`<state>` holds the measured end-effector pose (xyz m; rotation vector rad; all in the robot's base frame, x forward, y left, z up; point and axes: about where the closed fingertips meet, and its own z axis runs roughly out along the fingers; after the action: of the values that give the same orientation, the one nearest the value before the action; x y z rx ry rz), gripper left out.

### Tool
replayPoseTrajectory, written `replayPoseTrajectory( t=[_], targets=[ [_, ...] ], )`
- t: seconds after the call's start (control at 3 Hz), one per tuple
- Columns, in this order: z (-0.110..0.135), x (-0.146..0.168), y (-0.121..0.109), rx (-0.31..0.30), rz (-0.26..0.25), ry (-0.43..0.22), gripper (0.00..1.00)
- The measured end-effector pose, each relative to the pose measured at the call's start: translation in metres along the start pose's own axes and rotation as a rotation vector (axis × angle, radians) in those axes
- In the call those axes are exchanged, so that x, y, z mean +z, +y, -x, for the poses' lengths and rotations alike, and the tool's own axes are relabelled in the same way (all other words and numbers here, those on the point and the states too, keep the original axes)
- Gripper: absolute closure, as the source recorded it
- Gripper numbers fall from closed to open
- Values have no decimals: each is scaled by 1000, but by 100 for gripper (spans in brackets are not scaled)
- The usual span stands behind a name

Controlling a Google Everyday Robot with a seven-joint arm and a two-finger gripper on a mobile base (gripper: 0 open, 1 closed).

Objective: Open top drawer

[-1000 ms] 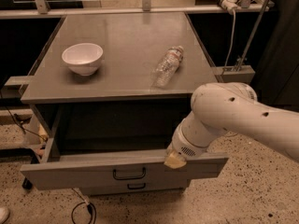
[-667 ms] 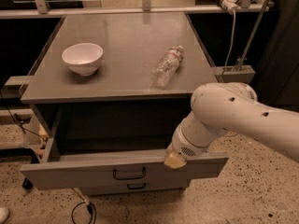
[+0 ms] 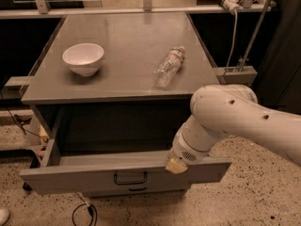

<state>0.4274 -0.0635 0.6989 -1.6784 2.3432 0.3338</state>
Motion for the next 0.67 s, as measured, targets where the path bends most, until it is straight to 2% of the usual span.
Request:
replayPoseTrajectory(
  t=[0.33,0.67],
  targets=[
    [-1,-1,3,3,5,4,100],
    [-4,-3,17,24,19,8,100]
  ],
)
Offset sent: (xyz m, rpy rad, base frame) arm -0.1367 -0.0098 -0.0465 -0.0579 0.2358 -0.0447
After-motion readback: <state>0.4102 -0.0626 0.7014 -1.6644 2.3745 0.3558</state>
